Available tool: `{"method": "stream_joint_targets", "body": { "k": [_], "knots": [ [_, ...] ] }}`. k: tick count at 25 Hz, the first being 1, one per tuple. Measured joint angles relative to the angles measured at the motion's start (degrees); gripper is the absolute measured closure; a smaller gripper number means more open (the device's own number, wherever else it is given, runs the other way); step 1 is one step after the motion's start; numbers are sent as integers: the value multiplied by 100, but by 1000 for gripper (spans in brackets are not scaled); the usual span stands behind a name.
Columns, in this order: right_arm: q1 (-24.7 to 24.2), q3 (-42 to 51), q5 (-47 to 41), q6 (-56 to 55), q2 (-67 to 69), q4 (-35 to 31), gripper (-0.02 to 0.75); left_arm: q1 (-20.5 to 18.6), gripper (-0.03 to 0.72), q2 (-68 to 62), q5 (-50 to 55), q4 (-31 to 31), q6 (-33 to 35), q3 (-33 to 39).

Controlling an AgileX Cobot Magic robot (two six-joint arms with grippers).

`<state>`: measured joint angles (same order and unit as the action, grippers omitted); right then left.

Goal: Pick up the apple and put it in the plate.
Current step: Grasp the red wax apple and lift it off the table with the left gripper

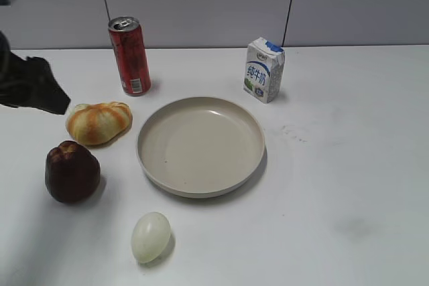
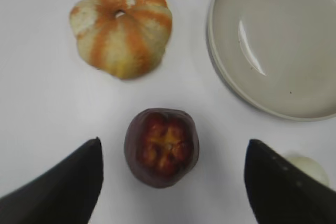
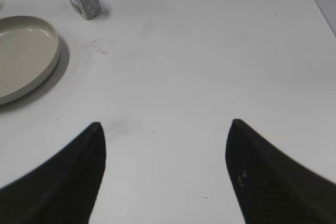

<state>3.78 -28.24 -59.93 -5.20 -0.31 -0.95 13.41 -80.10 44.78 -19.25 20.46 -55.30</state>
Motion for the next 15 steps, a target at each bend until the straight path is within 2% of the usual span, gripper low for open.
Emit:
{"method": "stream_joint_targets", "body": {
  "k": [5, 13, 15],
  "knots": [
    [0, 0, 0, 0, 0, 0, 167, 421, 1, -1006, -72, 329, 4, -280],
    [0, 0, 0, 0, 0, 0, 167, 446, -1, -1912, -184, 632, 4, -290],
    [0, 0, 0, 0, 0, 0, 167, 446, 25, -2063, -112, 632, 4, -297]
  ]
}}
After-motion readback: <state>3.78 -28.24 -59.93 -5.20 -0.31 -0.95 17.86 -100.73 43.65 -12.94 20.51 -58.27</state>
